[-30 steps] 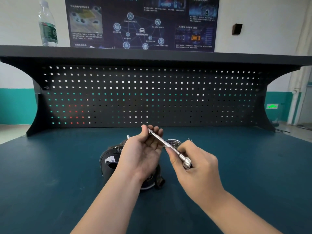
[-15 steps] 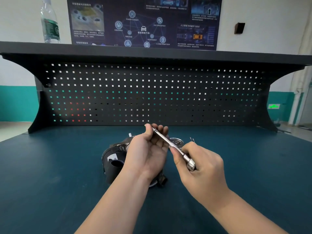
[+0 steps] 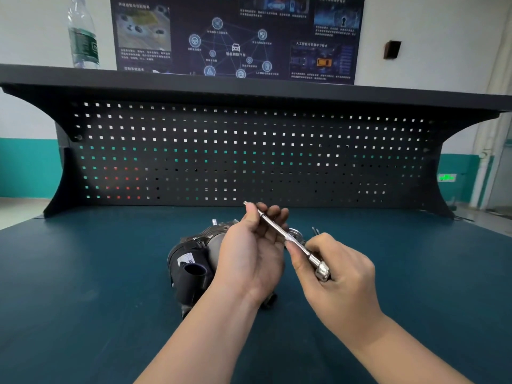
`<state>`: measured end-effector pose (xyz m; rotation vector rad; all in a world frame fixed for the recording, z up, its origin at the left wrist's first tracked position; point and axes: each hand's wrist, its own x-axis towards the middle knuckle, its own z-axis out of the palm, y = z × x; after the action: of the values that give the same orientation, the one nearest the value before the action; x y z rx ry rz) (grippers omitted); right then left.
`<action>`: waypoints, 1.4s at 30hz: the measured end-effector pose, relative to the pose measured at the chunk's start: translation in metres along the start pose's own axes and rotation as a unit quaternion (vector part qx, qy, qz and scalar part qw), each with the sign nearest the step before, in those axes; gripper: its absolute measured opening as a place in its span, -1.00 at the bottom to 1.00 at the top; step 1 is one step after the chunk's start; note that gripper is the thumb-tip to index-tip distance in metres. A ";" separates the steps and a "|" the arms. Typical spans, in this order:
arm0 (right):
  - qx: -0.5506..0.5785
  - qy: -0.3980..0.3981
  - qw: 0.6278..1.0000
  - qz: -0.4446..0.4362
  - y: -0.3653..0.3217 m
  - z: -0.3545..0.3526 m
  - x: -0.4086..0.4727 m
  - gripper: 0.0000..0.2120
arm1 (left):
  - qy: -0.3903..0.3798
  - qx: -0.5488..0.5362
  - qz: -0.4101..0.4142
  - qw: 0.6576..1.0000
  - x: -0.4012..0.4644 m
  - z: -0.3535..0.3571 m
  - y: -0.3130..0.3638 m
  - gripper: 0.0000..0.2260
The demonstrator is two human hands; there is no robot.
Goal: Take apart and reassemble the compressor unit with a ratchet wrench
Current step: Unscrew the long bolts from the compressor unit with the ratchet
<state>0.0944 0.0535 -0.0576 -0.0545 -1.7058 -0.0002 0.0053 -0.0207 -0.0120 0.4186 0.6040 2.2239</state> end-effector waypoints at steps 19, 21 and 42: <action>-0.176 -0.223 0.900 0.330 0.077 -0.005 0.001 -0.85 | 0.170 0.836 -0.070 0.518 0.017 -0.057 0.056 -0.27; -0.186 -0.252 0.897 0.313 0.081 0.000 -0.005 -0.90 | 0.179 0.839 -0.058 0.511 0.015 -0.054 0.056 -0.29; -0.061 -0.370 0.883 0.284 0.068 0.011 -0.017 -0.60 | 0.196 0.726 0.010 0.659 0.026 -0.095 0.063 -0.45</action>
<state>0.0878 0.1212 -0.0782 -0.7307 -2.3904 0.3981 -0.0943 -0.0646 -0.0543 0.6634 2.5886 1.3164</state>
